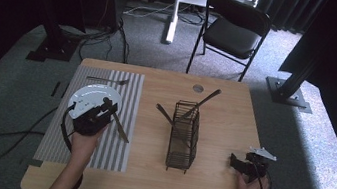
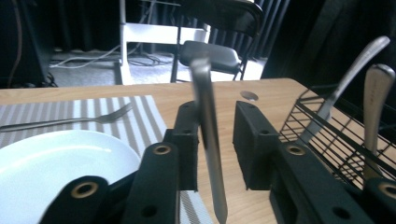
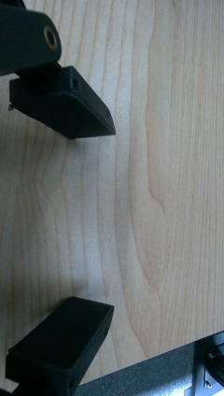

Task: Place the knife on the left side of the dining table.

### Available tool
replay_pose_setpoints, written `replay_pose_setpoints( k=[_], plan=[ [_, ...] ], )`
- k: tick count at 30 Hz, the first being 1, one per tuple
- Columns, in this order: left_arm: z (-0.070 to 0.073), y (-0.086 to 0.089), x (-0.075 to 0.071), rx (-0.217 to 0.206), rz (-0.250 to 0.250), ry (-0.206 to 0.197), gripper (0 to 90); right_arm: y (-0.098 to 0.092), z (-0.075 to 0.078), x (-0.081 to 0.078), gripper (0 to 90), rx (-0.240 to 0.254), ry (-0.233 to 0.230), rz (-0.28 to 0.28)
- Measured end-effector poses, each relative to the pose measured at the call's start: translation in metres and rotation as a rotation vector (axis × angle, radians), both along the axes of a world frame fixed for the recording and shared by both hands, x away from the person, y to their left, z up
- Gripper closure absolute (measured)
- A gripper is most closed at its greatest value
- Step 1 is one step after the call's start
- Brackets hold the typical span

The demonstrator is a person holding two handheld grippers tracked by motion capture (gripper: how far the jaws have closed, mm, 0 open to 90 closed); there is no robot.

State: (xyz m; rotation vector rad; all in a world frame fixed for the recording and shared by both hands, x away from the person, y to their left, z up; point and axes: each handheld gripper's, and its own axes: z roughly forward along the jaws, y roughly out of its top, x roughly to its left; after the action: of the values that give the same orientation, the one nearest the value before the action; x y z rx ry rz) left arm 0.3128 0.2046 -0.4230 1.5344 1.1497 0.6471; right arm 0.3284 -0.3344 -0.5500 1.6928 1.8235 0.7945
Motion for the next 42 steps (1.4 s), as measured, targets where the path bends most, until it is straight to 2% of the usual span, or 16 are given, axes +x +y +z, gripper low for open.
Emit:
replay_pose_setpoints(
  k=[4,15,22,30,38,42],
  plan=[
    [0.000,0.006,-0.003,-0.003,0.003,-0.009,68.7,0.000,0.000,0.000,12.1,0.000,0.000,0.000],
    [-0.007,0.030,-0.006,0.011,0.076,0.013,69.0,0.000,0.000,0.000,12.1,-0.001,0.001,0.000],
    [-0.013,0.046,-0.008,-0.004,0.121,0.030,68.8,0.000,0.000,0.000,12.1,0.000,0.001,-0.001],
    [-0.018,0.058,-0.011,-0.025,0.161,0.032,67.9,0.000,0.000,0.000,12.1,0.000,0.001,0.000],
    [-0.025,0.069,-0.014,-0.034,0.175,0.046,67.9,0.000,0.000,0.000,12.1,0.000,0.001,-0.001],
    [-0.030,0.079,-0.019,-0.034,0.216,0.050,68.1,0.000,0.000,0.000,12.1,0.000,0.001,-0.001]
  ],
)
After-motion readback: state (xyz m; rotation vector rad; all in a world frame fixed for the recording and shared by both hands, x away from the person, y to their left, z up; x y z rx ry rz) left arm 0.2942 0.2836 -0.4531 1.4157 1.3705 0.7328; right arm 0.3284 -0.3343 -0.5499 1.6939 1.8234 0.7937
